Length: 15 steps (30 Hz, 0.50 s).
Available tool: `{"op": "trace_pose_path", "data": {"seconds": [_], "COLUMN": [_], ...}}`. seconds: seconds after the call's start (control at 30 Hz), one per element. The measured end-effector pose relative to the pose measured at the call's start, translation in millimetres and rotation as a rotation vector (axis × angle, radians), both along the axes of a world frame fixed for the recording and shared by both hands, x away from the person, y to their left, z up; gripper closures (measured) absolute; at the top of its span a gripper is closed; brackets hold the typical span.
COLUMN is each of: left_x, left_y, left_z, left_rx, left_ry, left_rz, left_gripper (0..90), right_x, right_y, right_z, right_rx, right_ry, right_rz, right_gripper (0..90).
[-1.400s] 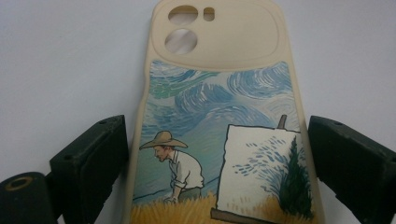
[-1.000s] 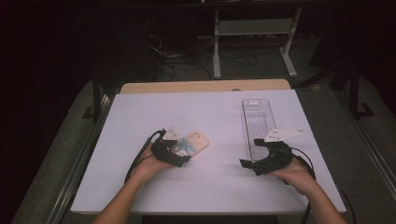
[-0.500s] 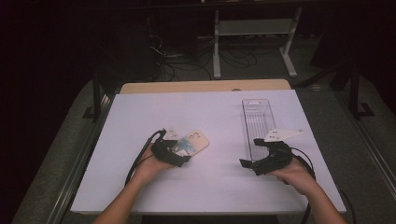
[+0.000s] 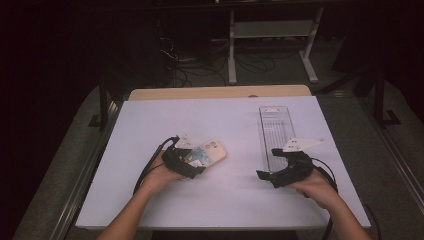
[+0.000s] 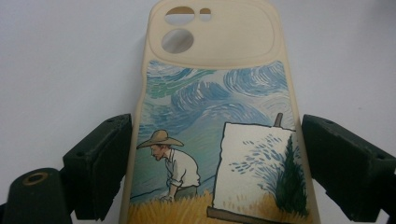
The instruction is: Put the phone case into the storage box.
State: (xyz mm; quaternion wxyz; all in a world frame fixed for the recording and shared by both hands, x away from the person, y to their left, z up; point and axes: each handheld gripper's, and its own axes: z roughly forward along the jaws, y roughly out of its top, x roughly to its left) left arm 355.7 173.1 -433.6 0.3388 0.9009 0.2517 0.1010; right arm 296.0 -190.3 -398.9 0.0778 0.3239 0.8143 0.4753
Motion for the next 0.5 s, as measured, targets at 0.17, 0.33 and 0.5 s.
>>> {"op": "trace_pose_path", "data": {"seconds": [0.17, 0.33, 0.5], "left_x": [-0.4, -0.5, -0.6], "left_y": [-1.9, -0.5, 0.6], "left_z": [7.9, 17.5, 23.5], "left_rx": [-0.004, -0.004, -0.037], "left_ry": [-0.004, -0.01, 0.005], "left_rz": [-0.032, -0.058, -0.072], "left_gripper": [11.5, 11.5, 11.5], "right_x": [-0.2, -0.3, -0.9], "right_y": [-0.2, -0.2, -0.5], "right_z": [0.2, 0.2, 0.5], "right_rx": [0.004, 0.004, 0.004], "right_ry": [0.011, 0.011, 0.014], "right_rz": [-0.004, -0.003, -0.004], "right_gripper": [0.7, 0.7, 0.6]}}
